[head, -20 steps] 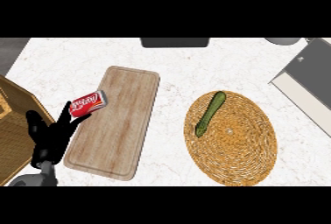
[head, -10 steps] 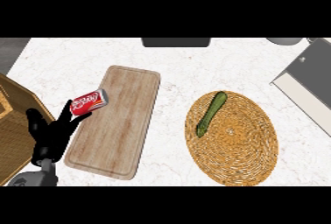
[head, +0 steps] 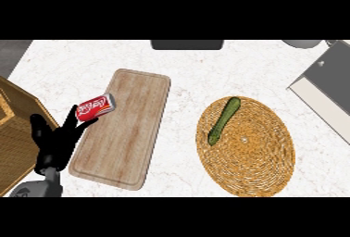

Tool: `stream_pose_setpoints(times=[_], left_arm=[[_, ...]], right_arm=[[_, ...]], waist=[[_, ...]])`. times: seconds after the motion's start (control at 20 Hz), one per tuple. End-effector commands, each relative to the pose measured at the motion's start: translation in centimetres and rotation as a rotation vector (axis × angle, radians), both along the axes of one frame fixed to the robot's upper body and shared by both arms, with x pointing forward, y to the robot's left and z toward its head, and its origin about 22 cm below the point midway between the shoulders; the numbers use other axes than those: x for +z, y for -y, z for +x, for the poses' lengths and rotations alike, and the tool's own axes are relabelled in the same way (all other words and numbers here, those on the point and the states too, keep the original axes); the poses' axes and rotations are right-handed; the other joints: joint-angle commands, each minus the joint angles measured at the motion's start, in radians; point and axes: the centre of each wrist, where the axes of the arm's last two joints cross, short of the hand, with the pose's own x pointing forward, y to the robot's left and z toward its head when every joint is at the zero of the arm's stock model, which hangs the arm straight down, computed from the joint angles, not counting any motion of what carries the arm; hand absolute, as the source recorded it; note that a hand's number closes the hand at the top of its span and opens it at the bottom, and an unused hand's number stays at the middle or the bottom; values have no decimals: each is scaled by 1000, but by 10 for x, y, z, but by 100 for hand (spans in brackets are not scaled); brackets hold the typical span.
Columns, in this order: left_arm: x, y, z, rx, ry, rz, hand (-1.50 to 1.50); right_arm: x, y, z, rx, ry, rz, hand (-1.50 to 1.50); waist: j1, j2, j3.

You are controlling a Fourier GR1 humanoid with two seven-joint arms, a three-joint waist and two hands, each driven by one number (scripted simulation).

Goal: Pick the tomato from the placemat and place it in the tiered shelf

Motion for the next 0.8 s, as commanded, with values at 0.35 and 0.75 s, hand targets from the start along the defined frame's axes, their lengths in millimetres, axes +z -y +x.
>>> stream_pose_setpoints(times=[0.35, 0.75], left_arm=[[-23, -8, -13, 3, -46, -9, 0], [-10, 17, -1, -7, -68, -14, 0]], right_arm=[[-23, 22, 11, 63, 17, -37, 150], [-19, 40, 7, 47, -43, -44, 150]], waist=[[-2, 6, -6], [0, 6, -5]])
